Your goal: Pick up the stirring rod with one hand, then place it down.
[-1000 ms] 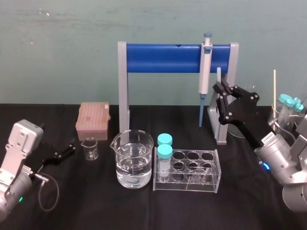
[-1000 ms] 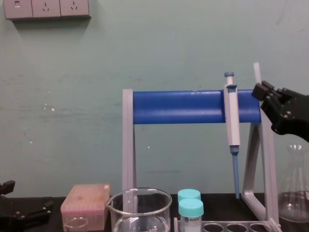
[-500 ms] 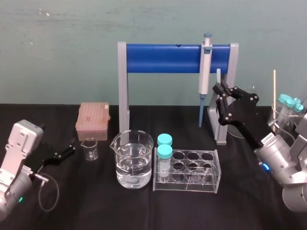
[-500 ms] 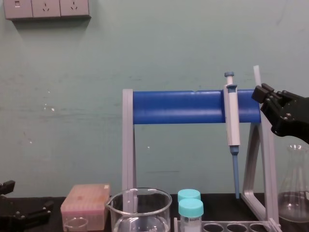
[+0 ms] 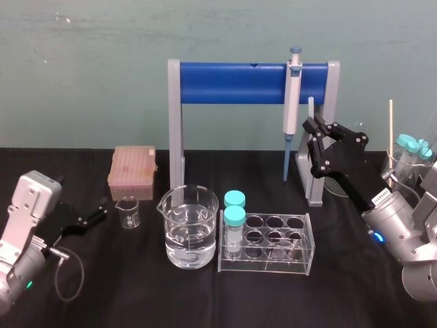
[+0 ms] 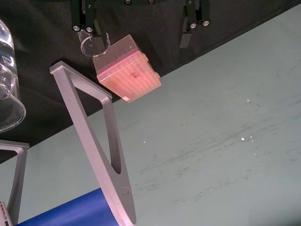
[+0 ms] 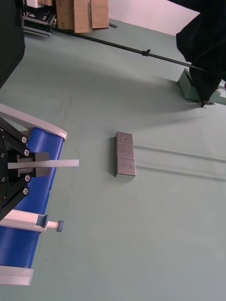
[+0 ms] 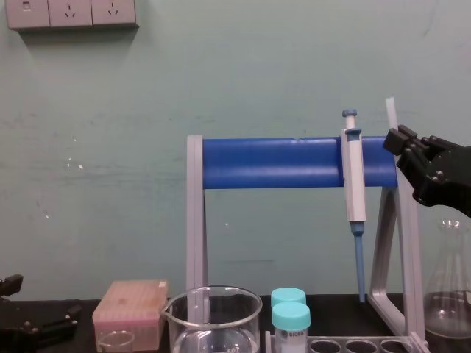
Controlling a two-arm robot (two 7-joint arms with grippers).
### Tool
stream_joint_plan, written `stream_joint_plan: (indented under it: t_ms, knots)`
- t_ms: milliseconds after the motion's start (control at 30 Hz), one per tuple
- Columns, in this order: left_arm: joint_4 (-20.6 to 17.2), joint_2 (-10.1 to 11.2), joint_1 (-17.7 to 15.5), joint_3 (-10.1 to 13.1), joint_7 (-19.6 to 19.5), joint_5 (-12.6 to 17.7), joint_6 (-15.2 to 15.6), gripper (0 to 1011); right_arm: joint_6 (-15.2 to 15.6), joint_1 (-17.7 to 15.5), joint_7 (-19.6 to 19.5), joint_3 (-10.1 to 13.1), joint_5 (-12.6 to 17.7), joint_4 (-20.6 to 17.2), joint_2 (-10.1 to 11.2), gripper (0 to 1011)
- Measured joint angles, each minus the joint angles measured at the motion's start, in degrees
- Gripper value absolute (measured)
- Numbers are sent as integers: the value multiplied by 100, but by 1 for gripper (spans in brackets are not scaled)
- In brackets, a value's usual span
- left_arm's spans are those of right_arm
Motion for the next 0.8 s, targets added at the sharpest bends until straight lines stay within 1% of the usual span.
stream_joint_plan:
  t_ms: [800]
  knots:
    - [0, 0, 0, 0, 0, 0, 0, 1000, -8, 3, 0, -2, -4, -3, 0, 60]
